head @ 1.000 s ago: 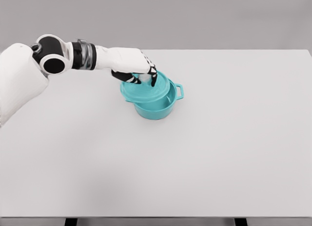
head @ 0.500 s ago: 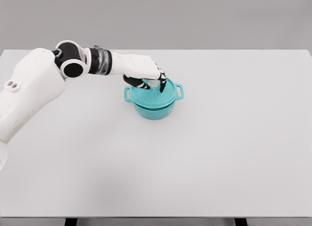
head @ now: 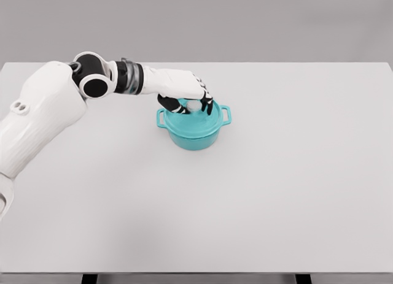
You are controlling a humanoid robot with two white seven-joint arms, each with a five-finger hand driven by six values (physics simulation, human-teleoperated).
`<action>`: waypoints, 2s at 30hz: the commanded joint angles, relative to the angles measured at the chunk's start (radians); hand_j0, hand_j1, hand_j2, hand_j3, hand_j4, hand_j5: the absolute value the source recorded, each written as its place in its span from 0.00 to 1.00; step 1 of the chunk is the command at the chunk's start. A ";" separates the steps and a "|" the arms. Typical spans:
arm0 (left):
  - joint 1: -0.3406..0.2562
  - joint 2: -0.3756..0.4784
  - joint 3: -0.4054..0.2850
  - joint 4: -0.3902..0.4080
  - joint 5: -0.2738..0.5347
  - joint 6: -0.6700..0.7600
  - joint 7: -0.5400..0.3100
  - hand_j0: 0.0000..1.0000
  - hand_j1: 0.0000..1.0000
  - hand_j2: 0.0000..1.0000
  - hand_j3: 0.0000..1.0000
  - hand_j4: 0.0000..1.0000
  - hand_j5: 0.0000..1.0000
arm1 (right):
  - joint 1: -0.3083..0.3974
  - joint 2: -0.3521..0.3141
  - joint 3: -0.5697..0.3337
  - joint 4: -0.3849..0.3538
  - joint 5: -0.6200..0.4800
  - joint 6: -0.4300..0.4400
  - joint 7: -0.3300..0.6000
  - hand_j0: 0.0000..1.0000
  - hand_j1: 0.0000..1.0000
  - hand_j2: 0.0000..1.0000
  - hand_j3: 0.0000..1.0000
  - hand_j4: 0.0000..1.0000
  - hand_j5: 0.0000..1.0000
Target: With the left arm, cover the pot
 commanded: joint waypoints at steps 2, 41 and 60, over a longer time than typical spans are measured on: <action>-0.002 0.002 0.000 0.006 -0.020 0.001 0.003 0.70 0.70 0.70 0.70 0.70 0.70 | 0.000 0.000 0.000 0.000 0.000 0.000 -0.001 1.00 1.00 1.00 1.00 1.00 1.00; -0.006 -0.011 0.006 0.004 0.003 0.001 0.003 1.00 1.00 1.00 1.00 1.00 1.00 | 0.000 0.000 0.000 0.000 0.000 0.000 -0.001 1.00 1.00 1.00 1.00 1.00 1.00; -0.026 -0.052 0.006 0.015 -0.005 0.001 0.003 1.00 1.00 1.00 1.00 1.00 1.00 | 0.000 0.000 0.000 0.000 0.000 0.000 -0.001 1.00 1.00 1.00 1.00 1.00 1.00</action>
